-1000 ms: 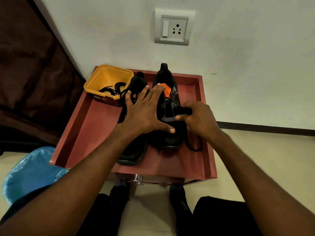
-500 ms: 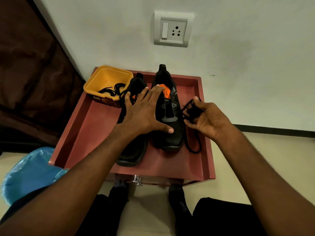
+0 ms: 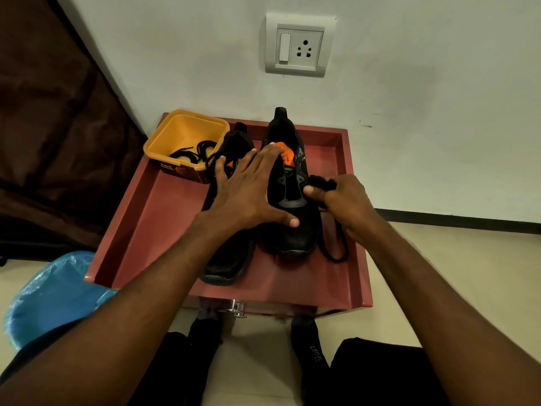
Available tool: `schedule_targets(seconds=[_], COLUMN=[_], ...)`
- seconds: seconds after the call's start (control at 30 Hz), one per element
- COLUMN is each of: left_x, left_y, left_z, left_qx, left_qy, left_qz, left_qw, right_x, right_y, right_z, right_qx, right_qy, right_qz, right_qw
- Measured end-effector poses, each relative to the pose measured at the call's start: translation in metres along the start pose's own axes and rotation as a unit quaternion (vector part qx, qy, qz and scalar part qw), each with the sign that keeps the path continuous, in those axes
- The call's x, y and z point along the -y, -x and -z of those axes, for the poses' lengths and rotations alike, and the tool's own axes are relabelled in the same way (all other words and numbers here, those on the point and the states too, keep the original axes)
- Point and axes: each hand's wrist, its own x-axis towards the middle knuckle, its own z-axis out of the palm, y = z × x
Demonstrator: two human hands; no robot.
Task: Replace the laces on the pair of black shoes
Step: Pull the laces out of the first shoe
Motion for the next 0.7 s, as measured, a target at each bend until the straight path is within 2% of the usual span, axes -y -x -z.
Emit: schedule_targets(seconds=[0.07, 0.1, 0.17, 0.2, 0.23, 0.33, 0.47, 0.53, 0.63, 0.7], left_x=[0.0, 0.001, 0.001, 0.001, 0.001, 0.001, 0.002, 0.002, 0.002, 0.001], left_y=[0.0, 0.0, 0.0, 0.0, 0.0, 0.0, 0.001, 0.001, 0.001, 0.001], left_z=[0.001, 0.001, 0.002, 0.002, 0.003, 0.003, 0.004, 0.004, 0.004, 0.004], left_qx=[0.001, 0.002, 0.002, 0.003, 0.004, 0.005, 0.006, 0.008, 0.011, 0.011], left_qy=[0.001, 0.003, 0.006, 0.007, 0.007, 0.006, 0.009, 0.013, 0.015, 0.015], left_qz=[-0.002, -0.003, -0.003, -0.002, -0.001, -0.002, -0.005, -0.007, -0.006, -0.005], left_qw=[1.0, 1.0, 1.0, 1.0, 1.0, 1.0, 1.0, 1.0, 1.0, 1.0], right_x=[-0.001, -0.001, -0.004, -0.007, -0.009, -0.009, -0.004, -0.003, -0.005, -0.008], right_y=[-0.004, -0.006, -0.01, -0.012, -0.013, -0.013, -0.006, -0.002, -0.002, -0.004], right_z=[0.005, 0.009, 0.015, 0.017, 0.017, 0.014, 0.001, -0.005, -0.006, -0.006], right_qx=[0.0, -0.004, -0.002, 0.004, 0.011, 0.035, 0.057, 0.037, 0.002, -0.019], right_qy=[-0.136, -0.243, -0.438, -0.483, -0.491, -0.401, -0.221, -0.159, -0.14, -0.077], right_qz=[-0.057, -0.101, -0.193, -0.226, -0.244, -0.217, -0.082, -0.034, -0.027, -0.015], right_qw=[0.989, 0.965, 0.878, 0.846, 0.836, 0.889, 0.97, 0.986, 0.99, 0.997])
